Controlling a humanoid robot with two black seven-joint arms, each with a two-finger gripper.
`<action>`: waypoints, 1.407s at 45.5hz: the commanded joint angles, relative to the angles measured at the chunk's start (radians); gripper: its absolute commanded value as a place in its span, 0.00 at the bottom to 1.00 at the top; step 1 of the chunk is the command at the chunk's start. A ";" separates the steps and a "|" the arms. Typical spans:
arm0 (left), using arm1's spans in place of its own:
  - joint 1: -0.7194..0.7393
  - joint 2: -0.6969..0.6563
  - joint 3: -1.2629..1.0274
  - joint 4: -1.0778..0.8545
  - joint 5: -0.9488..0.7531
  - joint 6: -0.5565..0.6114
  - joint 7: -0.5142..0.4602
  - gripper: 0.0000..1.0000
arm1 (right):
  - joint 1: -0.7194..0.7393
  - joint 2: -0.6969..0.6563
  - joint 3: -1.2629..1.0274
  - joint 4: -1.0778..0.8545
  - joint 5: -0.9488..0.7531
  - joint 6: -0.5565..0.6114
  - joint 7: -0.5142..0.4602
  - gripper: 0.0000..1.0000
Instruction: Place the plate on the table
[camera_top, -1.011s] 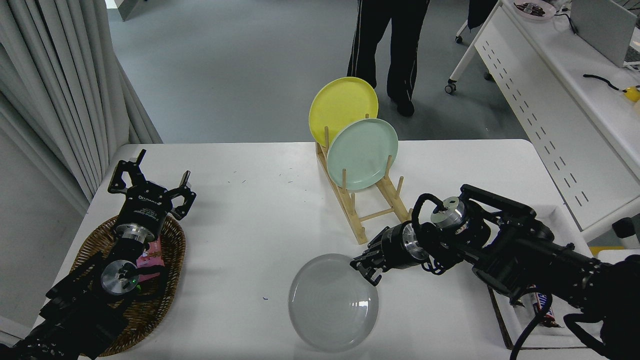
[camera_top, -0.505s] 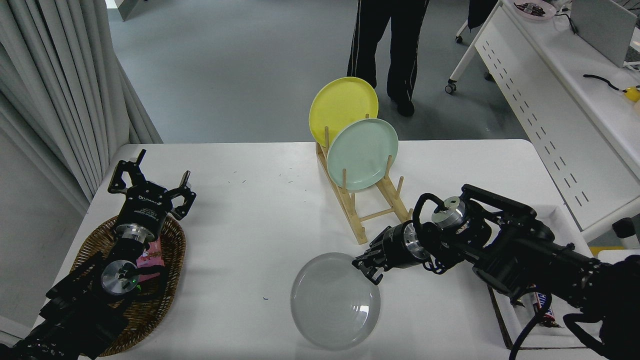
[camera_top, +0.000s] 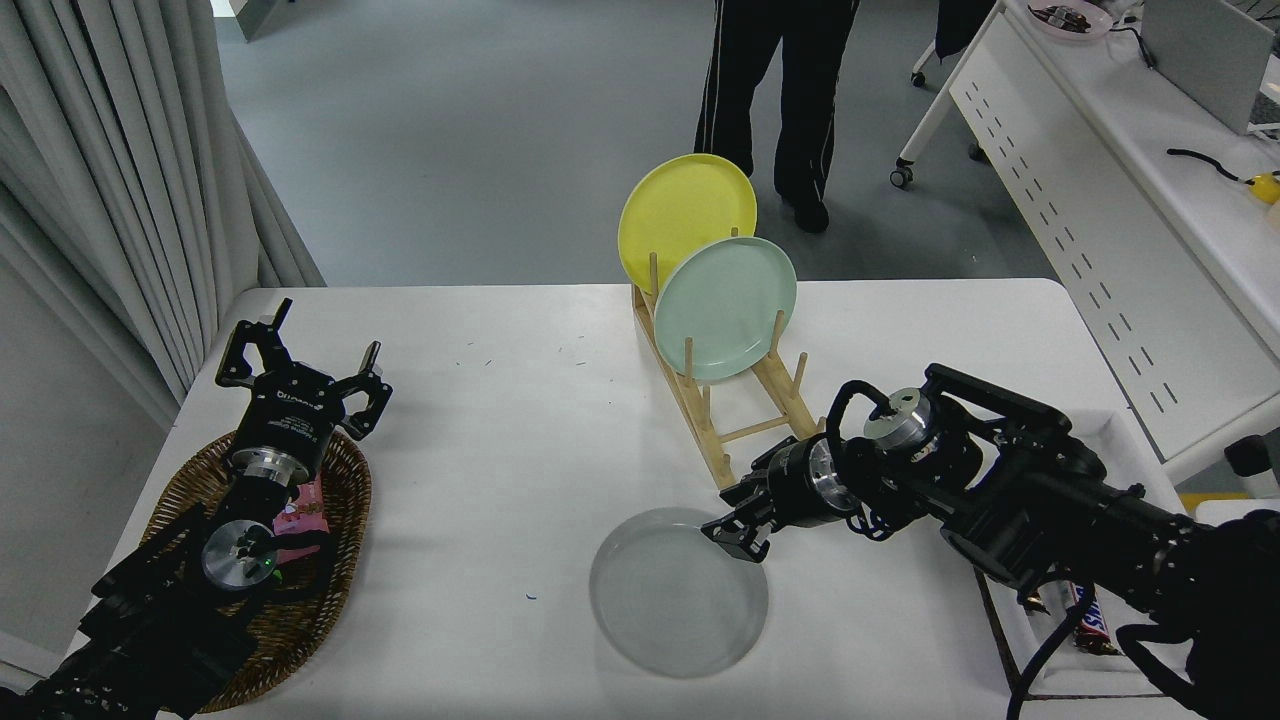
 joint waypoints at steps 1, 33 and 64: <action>0.000 0.000 0.000 0.000 0.000 0.000 0.000 1.00 | 0.008 0.002 0.006 0.039 -0.007 0.125 0.000 1.00; 0.000 0.000 0.000 0.000 0.000 0.000 0.000 1.00 | -0.061 -0.013 0.369 0.220 -0.155 0.878 0.002 1.00; 0.000 0.000 0.000 0.000 0.000 0.000 0.000 1.00 | -0.141 -0.160 0.677 0.182 -0.618 0.855 0.074 1.00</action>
